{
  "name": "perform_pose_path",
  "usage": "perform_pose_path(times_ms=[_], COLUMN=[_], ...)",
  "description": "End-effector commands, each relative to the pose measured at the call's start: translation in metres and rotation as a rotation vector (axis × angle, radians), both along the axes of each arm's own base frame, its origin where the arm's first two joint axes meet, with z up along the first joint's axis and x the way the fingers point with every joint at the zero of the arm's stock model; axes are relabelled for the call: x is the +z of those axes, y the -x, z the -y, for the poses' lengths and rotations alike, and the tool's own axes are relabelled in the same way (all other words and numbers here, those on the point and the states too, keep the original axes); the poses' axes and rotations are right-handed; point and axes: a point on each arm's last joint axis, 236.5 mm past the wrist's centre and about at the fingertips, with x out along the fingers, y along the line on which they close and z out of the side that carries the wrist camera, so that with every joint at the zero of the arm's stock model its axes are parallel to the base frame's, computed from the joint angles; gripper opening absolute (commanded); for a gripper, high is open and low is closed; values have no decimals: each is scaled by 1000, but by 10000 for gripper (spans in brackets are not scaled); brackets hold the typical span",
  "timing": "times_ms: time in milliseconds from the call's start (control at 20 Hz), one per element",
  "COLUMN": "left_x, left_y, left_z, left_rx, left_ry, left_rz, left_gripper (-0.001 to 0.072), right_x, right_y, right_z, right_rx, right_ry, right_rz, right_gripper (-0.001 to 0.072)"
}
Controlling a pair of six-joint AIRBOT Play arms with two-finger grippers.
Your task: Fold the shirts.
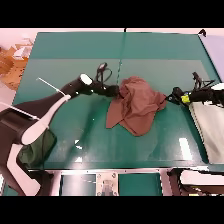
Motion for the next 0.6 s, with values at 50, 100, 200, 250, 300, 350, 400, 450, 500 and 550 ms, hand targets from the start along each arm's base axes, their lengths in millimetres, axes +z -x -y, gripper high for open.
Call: perform_pose_path(times_ms=[50,100,200,250,300,350,400,450,500,550], left_x=[120,161,243,281,319,352,385,414,443,468], left_y=[-26,-28,-17,-5,11,27,48,68,92,114], left_z=[-51,-69,-101,-116,-130,-145,-158,-174,-189,-203], left_rx=[-11,12,58,75,95,128,164,204,244,282], left_ry=[1,-2,3,-5,-18,-31,-45,-70,-80,-96], left_rz=[198,269,409,485,566,633,706,773,843,911], left_gripper=[18,18,18,18,18,18,18,18,18,18], right_x=[98,139,226,270,314,353,388,423,454,482], right_y=[-22,-28,-29,-24,-16,-4,10,29,49,68], right_z=[-10,-13,-26,-32,-38,-44,-49,-56,-63,-70], right_rx=[89,102,130,135,132,140,143,134,126,113], right_ry=[-16,-11,-2,10,31,66,105,136,165,189], right_rz=[159,239,430,530,628,724,811,891,974,1050], right_gripper=[15,15,15,15,15,15,15,15,15,15])
